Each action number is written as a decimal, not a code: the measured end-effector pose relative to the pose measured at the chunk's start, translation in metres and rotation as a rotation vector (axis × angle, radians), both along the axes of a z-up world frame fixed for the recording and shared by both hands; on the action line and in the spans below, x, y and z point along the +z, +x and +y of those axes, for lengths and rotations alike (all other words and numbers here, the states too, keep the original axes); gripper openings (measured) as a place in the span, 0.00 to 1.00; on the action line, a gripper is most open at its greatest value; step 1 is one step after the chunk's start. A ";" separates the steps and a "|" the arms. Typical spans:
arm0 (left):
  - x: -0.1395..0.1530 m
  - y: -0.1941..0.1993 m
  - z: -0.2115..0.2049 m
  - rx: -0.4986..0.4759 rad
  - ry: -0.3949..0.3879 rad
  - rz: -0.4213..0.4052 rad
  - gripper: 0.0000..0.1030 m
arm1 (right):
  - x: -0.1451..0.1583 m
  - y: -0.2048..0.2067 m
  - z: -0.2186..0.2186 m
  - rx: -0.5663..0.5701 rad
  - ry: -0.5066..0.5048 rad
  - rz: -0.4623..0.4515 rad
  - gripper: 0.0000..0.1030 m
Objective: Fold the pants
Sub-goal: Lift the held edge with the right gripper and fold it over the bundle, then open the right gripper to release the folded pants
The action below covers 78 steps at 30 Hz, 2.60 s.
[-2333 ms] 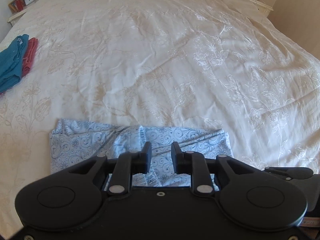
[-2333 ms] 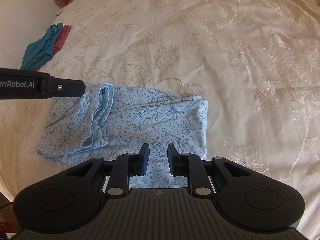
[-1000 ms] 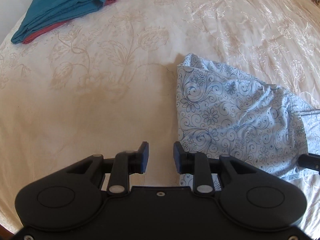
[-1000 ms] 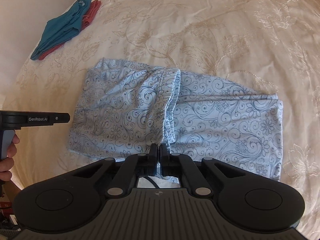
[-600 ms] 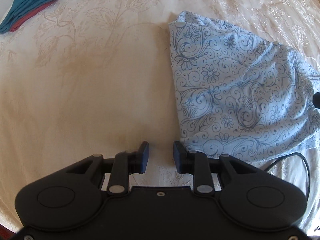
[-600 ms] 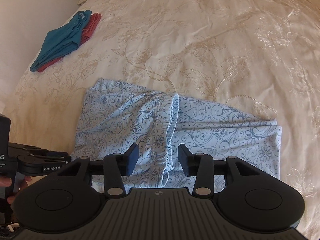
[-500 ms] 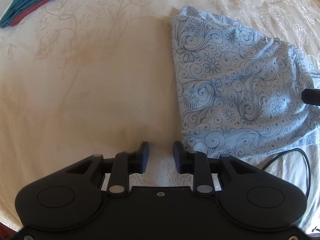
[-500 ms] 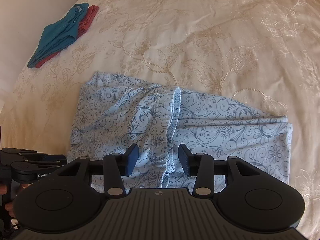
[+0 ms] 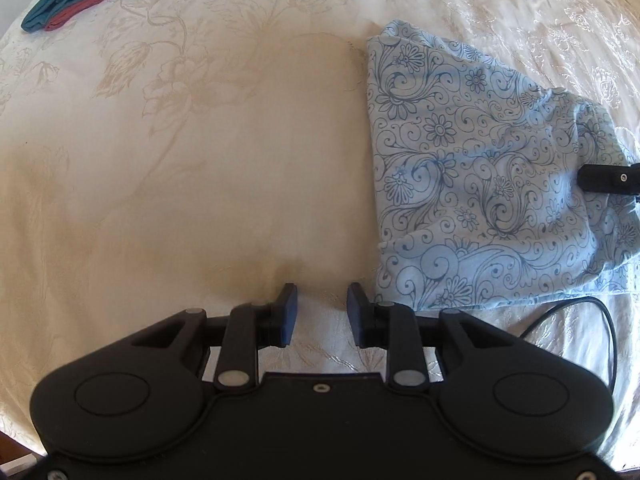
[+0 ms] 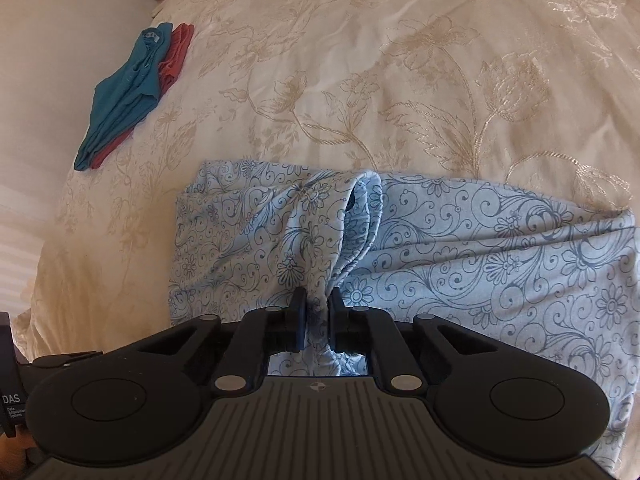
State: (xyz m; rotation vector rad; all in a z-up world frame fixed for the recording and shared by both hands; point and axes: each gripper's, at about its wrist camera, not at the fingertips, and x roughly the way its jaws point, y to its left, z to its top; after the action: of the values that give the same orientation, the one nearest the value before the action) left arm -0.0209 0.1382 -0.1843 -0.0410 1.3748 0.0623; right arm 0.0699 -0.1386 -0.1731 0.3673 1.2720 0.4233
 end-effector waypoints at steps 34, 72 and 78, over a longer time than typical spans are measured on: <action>0.026 0.007 -0.049 -0.092 -0.049 -0.109 0.36 | 0.044 -0.030 -0.093 -0.183 -0.234 -0.056 0.09; 0.019 0.005 -0.050 -0.047 -0.145 -0.088 0.53 | 0.070 -0.003 -0.041 -0.015 -0.289 -0.261 0.27; 0.041 -0.009 -0.040 -0.033 -0.132 -0.182 0.60 | 0.071 0.004 -0.017 0.067 -0.261 -0.277 0.28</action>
State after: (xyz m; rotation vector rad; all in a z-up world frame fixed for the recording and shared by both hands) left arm -0.0304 0.0984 -0.1433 -0.1320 1.1956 -0.0586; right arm 0.0739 -0.1552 -0.1022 0.0423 1.0543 0.3463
